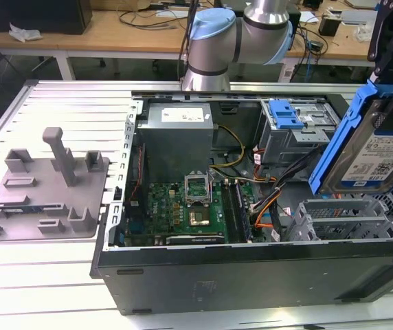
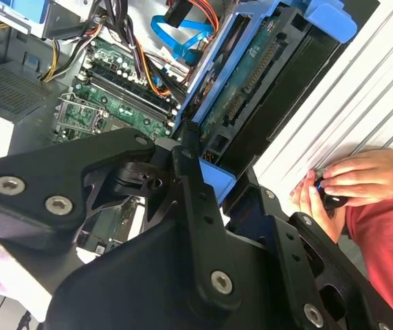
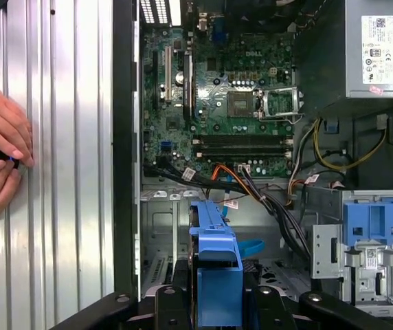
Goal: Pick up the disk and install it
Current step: 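Insert the disk into the insertion slot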
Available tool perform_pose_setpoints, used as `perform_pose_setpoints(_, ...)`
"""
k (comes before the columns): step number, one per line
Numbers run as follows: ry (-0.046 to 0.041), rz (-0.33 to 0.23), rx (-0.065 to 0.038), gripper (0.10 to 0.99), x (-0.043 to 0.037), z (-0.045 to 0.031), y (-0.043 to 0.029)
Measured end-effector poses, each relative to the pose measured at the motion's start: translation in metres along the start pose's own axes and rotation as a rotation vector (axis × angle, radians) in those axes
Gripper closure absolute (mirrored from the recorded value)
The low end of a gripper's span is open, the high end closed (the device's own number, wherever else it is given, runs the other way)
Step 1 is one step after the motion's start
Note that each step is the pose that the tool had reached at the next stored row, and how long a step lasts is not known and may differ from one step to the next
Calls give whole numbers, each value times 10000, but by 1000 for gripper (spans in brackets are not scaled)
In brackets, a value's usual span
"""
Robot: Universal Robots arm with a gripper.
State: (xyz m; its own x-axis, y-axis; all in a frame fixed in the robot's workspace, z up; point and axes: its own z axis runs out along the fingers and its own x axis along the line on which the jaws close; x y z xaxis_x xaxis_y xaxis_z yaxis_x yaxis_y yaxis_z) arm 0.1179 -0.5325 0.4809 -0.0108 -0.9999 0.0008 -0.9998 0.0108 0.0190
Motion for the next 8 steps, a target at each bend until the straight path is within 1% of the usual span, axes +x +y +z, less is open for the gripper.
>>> perform_pose_setpoints(8,0,-2,1,718,0,52,-5)
